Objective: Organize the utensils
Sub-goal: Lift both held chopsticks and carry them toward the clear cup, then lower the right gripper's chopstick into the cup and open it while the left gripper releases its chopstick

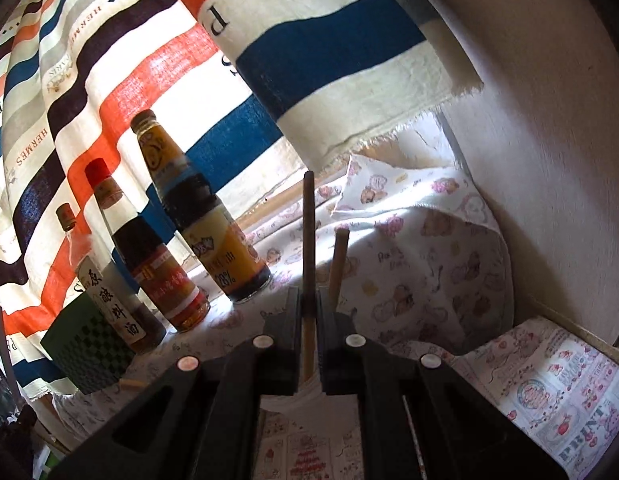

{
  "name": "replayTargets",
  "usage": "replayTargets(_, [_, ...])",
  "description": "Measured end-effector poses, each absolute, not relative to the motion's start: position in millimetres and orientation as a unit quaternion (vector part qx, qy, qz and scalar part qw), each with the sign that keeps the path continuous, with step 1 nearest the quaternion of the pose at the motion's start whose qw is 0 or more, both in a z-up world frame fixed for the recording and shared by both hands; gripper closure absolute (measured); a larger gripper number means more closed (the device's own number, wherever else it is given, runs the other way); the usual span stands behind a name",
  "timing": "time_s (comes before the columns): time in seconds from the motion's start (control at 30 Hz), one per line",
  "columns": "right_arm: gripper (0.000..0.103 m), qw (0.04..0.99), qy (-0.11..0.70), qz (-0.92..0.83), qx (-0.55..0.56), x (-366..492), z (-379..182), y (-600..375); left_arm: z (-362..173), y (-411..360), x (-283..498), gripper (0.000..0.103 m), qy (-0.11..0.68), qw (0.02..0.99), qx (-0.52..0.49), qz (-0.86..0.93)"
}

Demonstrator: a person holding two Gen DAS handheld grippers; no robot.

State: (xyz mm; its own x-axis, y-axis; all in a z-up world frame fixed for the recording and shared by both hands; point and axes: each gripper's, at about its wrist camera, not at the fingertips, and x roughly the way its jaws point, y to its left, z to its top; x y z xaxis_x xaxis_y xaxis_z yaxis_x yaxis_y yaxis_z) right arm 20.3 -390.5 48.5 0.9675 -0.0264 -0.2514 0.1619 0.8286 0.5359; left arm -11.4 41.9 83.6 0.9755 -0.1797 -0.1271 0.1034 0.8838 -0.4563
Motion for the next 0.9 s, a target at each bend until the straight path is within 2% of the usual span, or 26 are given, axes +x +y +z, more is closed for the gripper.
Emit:
replayTargets(0.17, [0.096, 0.931, 0.15, -0.021, 0.332, 24.1, 39.5, -403.9, 112.5, -3.8, -1.2, 0.097, 0.1, 0.956, -0.237, -0.14])
replayTargets(0.2, [0.092, 0.93, 0.154, -0.02, 0.334, 24.9, 38.9, -404.6, 117.3, -16.4, -1.3, 0.097, 0.101, 0.955, -0.232, -0.152])
replayTargets(0.23, [0.083, 0.928, 0.158, -0.024, 0.336, 25.2, 38.5, -405.5, 121.6, -29.2, -1.7, 0.097, 0.101, 0.956, -0.225, -0.161])
replayTargets(0.3, [0.07, 0.923, 0.162, -0.022, 0.349, 24.4, 36.5, -408.4, 129.1, -56.5, -1.1, 0.097, 0.099, 0.956, -0.214, -0.173])
replayTargets(0.63, [0.07, 0.903, 0.194, 0.018, 0.383, 32.7, 28.1, -414.4, 155.6, -143.7, 28.4, 0.097, 0.063, 0.964, -0.179, -0.186])
replayTargets(0.77, [0.07, 0.907, 0.193, 0.007, 0.373, 33.1, 29.0, -413.6, 152.6, -155.4, 50.1, 0.097, 0.032, 0.981, -0.137, -0.135])
replayTargets(0.9, [0.07, 0.906, 0.194, 0.01, 0.375, 33.6, 30.3, -414.1, 152.7, -153.8, 80.3, 0.097, 0.039, 0.985, -0.127, -0.114])
